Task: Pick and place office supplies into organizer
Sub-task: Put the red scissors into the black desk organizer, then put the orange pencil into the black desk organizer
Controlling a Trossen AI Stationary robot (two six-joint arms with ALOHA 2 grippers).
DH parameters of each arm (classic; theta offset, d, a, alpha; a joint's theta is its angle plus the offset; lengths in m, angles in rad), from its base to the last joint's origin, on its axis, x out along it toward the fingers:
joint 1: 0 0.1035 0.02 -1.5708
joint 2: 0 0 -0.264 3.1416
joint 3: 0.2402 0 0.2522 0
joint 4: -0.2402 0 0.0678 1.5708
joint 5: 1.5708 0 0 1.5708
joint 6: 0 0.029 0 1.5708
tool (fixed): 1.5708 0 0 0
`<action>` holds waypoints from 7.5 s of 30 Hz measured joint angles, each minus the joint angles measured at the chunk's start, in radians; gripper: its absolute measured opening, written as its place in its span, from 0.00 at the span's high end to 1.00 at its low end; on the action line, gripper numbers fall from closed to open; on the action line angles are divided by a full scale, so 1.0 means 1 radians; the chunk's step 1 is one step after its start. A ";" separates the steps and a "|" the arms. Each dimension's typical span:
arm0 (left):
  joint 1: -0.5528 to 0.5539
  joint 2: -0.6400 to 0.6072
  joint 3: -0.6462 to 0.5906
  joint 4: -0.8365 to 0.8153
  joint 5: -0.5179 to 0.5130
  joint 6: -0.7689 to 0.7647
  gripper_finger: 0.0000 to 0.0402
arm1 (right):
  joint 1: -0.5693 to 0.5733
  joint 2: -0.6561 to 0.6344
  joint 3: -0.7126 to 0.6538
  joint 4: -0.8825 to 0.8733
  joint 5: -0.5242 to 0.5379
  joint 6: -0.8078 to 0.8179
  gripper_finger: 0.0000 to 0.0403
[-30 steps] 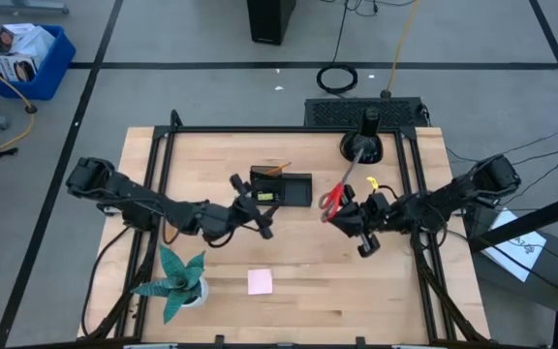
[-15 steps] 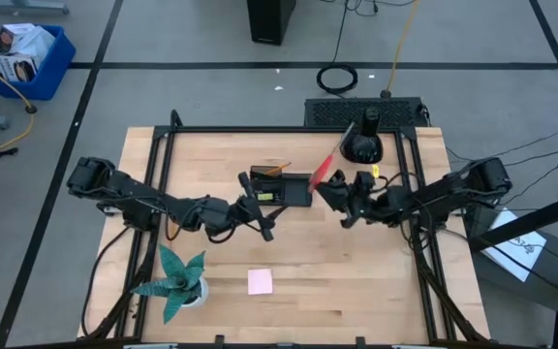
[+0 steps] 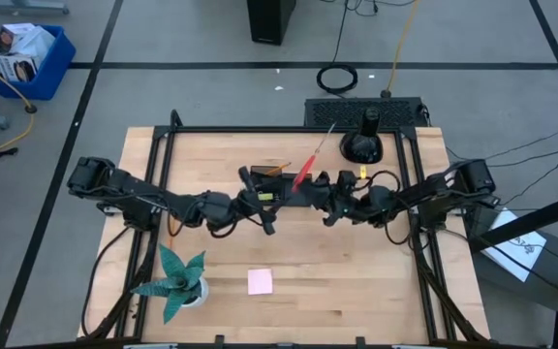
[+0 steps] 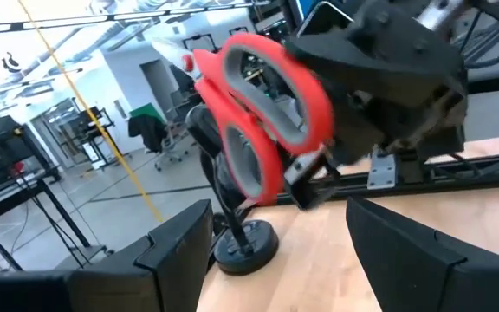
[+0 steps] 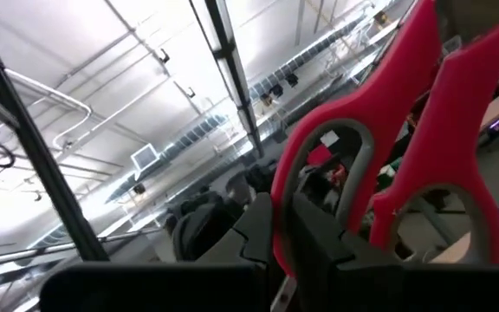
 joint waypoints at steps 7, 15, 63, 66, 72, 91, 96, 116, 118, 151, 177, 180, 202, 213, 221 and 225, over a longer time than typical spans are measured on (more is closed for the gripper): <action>0.029 0.000 0.000 0.009 0.025 -0.004 0.33 | 0.000 0.087 0.065 0.014 -0.024 0.033 0.96; 0.035 0.000 0.000 -0.021 0.029 -0.008 0.33 | -0.001 0.148 0.140 0.013 -0.064 0.033 0.96; -0.017 -0.026 0.001 -0.091 -0.343 0.225 0.93 | 0.008 0.164 0.057 0.030 -0.176 0.019 0.82; -0.019 -0.059 0.001 -0.144 -0.356 0.199 0.92 | 0.016 0.144 0.014 0.032 -0.173 -0.003 0.81; -0.020 -0.159 0.001 -0.336 -0.377 0.057 0.95 | 0.060 0.103 -0.070 0.032 -0.168 -0.070 0.81; 0.155 -0.420 0.050 -1.099 0.074 -0.573 0.94 | 0.180 0.094 -0.175 0.020 -0.162 -0.160 0.82; 0.236 -0.407 0.162 -1.288 0.223 -0.649 0.95 | 0.191 0.095 -0.175 -0.008 -0.160 -0.184 0.82; 0.405 -0.194 0.370 -1.699 0.510 -0.603 0.94 | 0.190 0.095 -0.175 -0.023 -0.161 -0.184 0.82; 0.411 -0.173 0.372 -1.703 0.522 -0.587 0.93 | 0.190 0.095 -0.175 -0.024 -0.161 -0.185 0.82; 0.574 0.094 0.723 -2.035 0.725 -0.254 0.96 | 0.188 0.095 -0.175 -0.125 -0.109 -0.192 0.82; 0.607 0.240 0.730 -1.960 0.652 -0.139 0.85 | 0.188 0.095 -0.175 -0.125 -0.109 -0.184 0.82; 0.609 0.240 0.730 -1.943 0.639 -0.146 0.85 | 0.188 0.095 -0.175 -0.125 -0.113 -0.182 0.82; 0.577 0.196 0.770 -1.930 0.530 -0.242 0.38 | 0.190 0.095 -0.175 -0.144 -0.116 -0.166 0.82; 0.557 -0.013 0.769 -2.096 0.591 -0.556 0.37 | 0.190 0.095 -0.175 -0.202 -0.115 -0.186 0.82; 0.501 -0.199 0.705 -2.143 0.448 -0.791 0.38 | 0.194 0.095 -0.175 -0.206 -0.113 -0.181 0.82; 0.499 -0.253 0.598 -2.186 0.438 -0.899 0.38 | 0.209 0.095 -0.175 -0.211 -0.113 -0.174 0.82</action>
